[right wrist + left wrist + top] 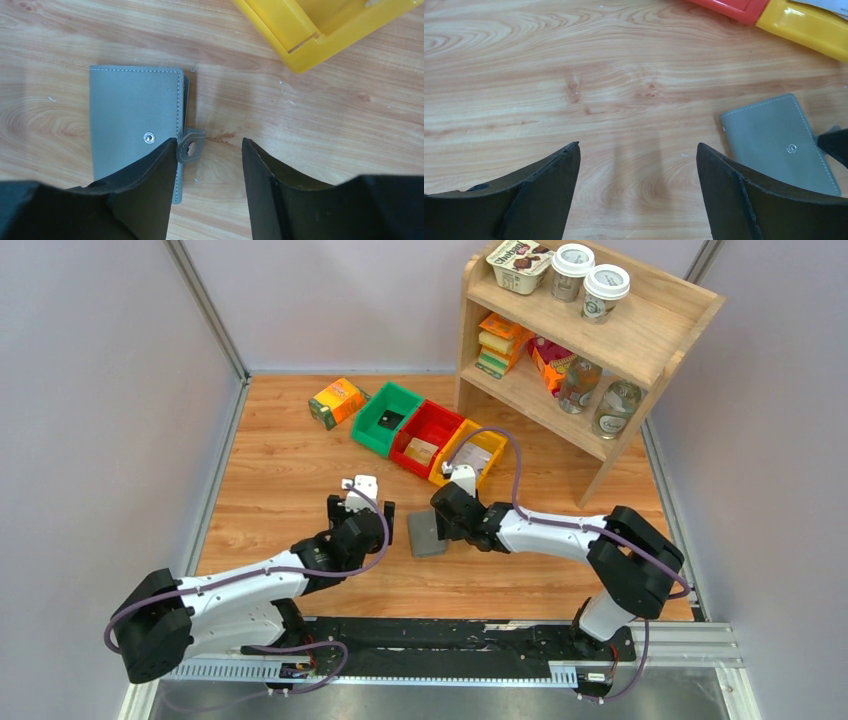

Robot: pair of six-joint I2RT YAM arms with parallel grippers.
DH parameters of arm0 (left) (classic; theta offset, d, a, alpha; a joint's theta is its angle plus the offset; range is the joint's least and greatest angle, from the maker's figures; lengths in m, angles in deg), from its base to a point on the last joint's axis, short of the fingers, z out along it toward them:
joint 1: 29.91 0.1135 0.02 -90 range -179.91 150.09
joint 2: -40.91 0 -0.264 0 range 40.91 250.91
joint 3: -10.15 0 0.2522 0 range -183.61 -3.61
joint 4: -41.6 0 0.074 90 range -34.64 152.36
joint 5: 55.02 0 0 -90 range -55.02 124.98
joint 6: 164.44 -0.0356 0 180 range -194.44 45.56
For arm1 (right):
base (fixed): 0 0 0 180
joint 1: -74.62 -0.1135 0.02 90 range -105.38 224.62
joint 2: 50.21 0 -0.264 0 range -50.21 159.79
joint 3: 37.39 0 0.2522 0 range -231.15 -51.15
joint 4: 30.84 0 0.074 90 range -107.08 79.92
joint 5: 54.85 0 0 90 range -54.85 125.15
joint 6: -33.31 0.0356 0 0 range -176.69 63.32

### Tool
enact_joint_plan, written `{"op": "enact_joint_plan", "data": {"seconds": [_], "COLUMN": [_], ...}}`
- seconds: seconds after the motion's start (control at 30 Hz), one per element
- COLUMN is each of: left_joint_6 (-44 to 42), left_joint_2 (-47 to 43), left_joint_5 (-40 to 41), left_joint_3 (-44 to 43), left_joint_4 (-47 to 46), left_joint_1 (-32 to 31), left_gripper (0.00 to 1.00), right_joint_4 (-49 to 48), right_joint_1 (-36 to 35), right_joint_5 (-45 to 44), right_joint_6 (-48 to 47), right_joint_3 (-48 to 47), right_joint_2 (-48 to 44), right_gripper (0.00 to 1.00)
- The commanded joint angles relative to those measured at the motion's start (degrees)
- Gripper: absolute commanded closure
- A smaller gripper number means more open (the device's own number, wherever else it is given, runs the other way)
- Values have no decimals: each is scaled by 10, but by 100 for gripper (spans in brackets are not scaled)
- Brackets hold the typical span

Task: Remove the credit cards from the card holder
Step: Open the card holder at the center of the board.

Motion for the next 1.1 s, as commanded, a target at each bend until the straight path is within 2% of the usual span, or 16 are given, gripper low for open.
{"op": "enact_joint_plan", "data": {"seconds": [0.0,0.2,0.43,0.77,0.8,1.07], "left_joint_6": [-23,2,63,146,154,151], "left_joint_2": [16,49,130,262,273,346], "left_joint_5": [-52,-133,-203,-234,-231,-221], "left_joint_3": [-44,-95,-176,-295,-300,-364], "left_joint_4": [25,65,125,207,208,220], "left_joint_1": [-1,-3,-10,-12,-12,-12], "left_gripper": [8,9,9,9,8,8], "right_joint_4": [-14,-52,-163,-344,-355,-382], "right_joint_1": [9,33,77,100,100,100], "right_joint_5": [15,55,135,216,239,249], "right_joint_6": [22,44,73,101,101,101], "right_joint_3": [-1,45,130,232,238,257], "right_joint_2": [-9,-37,-83,-132,-138,-158], "right_gripper": [49,66,100,100,100,100]}}
